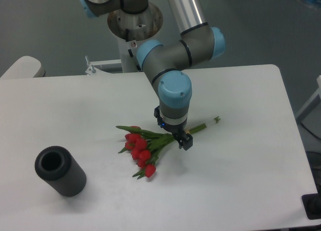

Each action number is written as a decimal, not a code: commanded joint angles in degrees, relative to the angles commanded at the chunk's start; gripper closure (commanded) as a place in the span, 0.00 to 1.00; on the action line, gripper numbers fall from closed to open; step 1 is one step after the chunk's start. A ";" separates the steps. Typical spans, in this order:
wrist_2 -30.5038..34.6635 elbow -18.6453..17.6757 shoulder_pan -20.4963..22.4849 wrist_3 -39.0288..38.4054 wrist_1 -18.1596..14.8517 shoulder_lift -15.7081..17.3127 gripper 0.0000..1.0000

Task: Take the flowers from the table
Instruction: 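Lower the gripper onto the tulip stems below the blooms and close it, then lift the gripped tulip bunch up off the table, blooms hanging down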

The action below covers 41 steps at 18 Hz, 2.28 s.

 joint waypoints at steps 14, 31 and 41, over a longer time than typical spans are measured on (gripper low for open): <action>-0.71 -2.81 -1.76 -0.26 5.36 -2.64 0.00; -0.88 -2.55 -2.90 1.67 6.68 -3.16 0.57; -12.97 5.35 -0.97 6.42 5.19 2.01 0.57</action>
